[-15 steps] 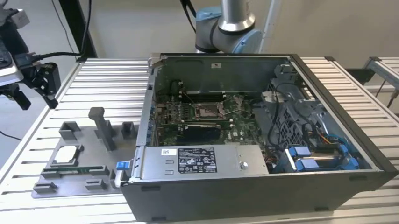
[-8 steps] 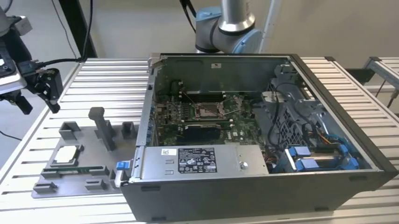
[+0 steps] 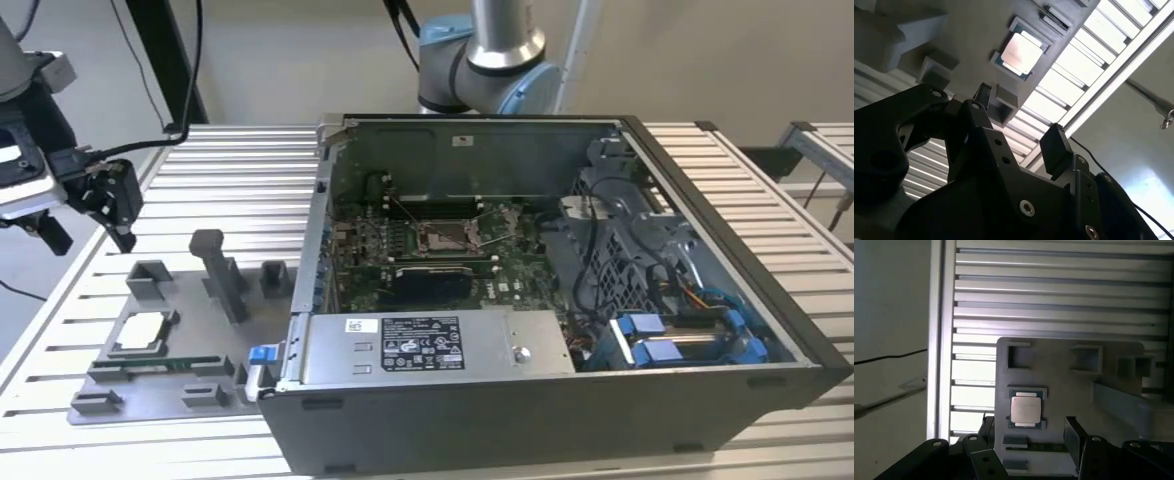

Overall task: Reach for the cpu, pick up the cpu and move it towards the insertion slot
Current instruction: 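Pick up the cpu and move it towards the insertion slot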

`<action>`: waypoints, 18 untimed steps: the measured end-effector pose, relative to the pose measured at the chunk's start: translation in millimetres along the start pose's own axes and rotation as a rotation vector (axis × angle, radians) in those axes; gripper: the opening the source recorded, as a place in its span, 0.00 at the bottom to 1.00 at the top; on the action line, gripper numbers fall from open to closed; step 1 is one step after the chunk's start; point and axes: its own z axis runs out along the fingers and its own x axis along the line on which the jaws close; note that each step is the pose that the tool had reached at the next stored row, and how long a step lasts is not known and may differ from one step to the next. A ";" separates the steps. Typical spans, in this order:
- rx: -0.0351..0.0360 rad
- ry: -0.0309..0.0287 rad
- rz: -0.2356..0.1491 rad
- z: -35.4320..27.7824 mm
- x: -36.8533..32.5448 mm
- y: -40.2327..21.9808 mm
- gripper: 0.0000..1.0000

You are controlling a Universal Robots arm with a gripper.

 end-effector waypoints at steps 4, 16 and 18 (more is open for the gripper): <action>0.0000 0.0013 0.000 6.9 0.0 -0.3 1.00; 0.0003 0.0047 0.000 26.3 0.0 -1.0 1.00; 0.0002 0.0045 0.000 30.0 0.0 -1.1 1.00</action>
